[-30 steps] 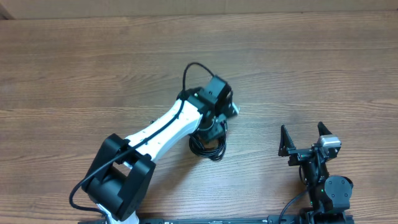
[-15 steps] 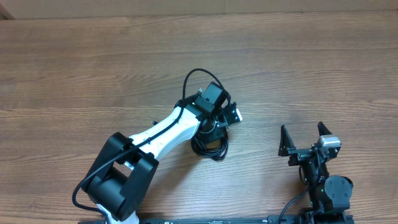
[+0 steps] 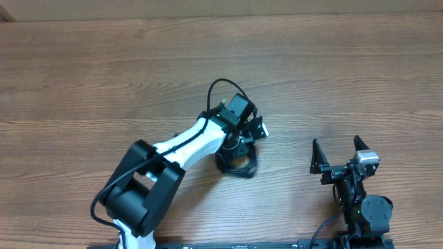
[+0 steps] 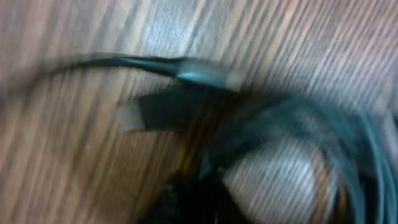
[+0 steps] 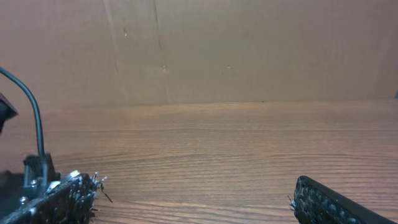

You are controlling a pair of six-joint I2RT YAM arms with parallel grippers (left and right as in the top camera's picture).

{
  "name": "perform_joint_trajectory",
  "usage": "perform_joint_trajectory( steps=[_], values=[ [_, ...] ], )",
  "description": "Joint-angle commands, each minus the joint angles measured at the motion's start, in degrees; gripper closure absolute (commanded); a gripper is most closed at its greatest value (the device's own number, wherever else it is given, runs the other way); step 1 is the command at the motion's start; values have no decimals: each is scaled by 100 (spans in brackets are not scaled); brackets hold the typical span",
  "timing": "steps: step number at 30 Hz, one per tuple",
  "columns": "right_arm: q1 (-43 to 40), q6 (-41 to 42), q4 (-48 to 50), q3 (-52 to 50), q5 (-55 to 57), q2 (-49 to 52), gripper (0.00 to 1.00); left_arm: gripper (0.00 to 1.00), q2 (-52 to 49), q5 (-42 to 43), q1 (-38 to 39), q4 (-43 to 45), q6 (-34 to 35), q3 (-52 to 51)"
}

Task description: Untangle cables

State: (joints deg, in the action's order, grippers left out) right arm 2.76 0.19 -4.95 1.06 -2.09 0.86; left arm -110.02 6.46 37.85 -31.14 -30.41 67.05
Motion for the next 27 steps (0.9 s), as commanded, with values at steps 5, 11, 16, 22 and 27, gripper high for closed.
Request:
perform_joint_trajectory(
  steps=[5,11,16,22,27],
  values=[
    [15,-28,33,-57,52,-48,0,96,-74,-1141,-11,-81,844,262],
    [15,-28,33,-57,52,-48,0,96,538,-1718,-24,-522,2767,1213],
    [15,-28,33,-57,52,-48,0,96,1266,-1716,-46,-1340,4028,2026],
    [15,-28,33,-57,52,-48,0,96,2140,-1716,-168,-1971,4068,2323],
    [15,-28,33,-57,52,-48,0,96,2568,-1714,-380,-2507,5125,2323]
  ],
)
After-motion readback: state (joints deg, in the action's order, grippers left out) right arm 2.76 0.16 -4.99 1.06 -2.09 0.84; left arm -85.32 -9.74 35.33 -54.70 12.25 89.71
